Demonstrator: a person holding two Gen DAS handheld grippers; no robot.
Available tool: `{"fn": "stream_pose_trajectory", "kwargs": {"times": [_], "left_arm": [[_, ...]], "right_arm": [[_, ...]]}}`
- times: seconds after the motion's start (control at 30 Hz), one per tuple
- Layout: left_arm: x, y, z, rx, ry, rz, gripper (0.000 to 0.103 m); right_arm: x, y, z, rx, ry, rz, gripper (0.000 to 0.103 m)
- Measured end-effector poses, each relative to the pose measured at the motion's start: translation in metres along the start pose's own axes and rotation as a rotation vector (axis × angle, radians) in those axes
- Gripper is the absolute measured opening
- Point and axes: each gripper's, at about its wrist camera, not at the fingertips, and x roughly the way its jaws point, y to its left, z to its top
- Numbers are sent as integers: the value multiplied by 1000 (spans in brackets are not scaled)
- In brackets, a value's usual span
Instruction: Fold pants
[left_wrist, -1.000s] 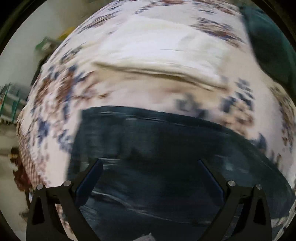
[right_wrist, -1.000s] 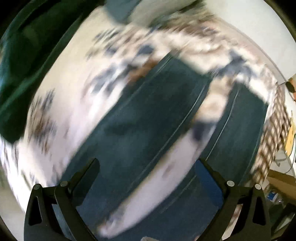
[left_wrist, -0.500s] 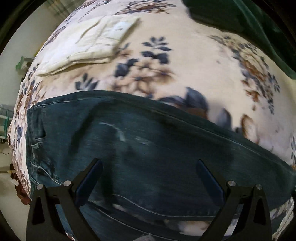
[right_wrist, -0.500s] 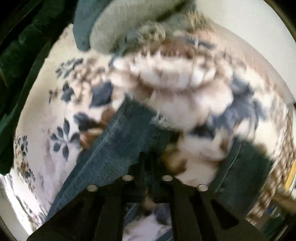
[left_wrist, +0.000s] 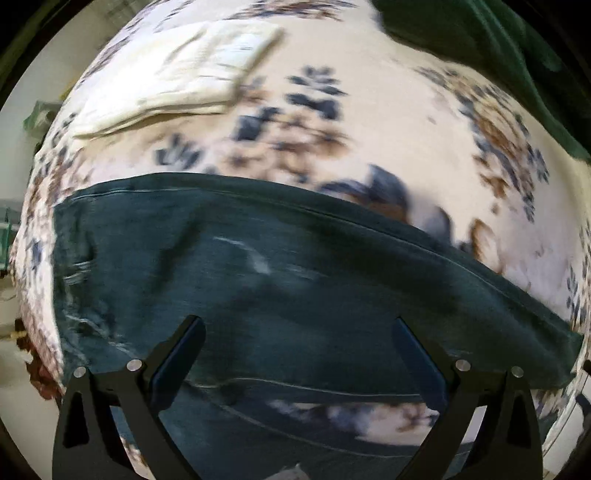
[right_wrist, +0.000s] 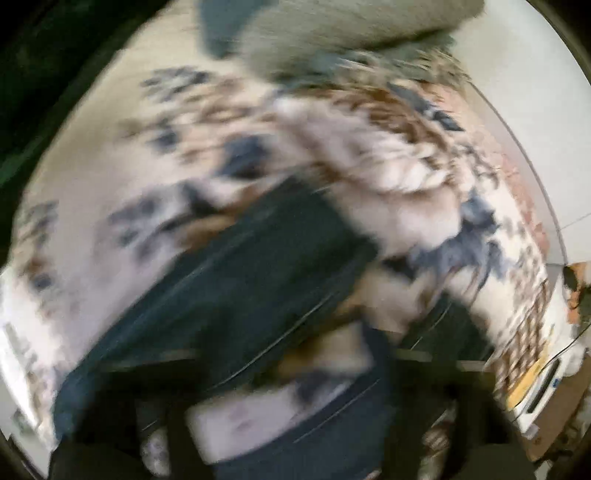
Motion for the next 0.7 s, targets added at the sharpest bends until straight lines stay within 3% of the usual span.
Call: {"fn": "stream_pose_trajectory", "kwargs": {"times": [0.13,0.27,0.43,0.57,0.7], "left_arm": [[0,42,24,-53,16,46,103],[26,69,46,-113,109,86,103],[65,94,79,-271,275,18,103],[91,111,106,-401,328,-38,103],[117,117,127,-439,362,0,103]], "right_arm": [[1,78,-25,-28,110,136,91],[42,142,-27,40,225,158,91],[93,174,-20,183,305,72,91],[100,186,-20,163,258,-32,91],[93,177,-20,161,214,-103,90]]}}
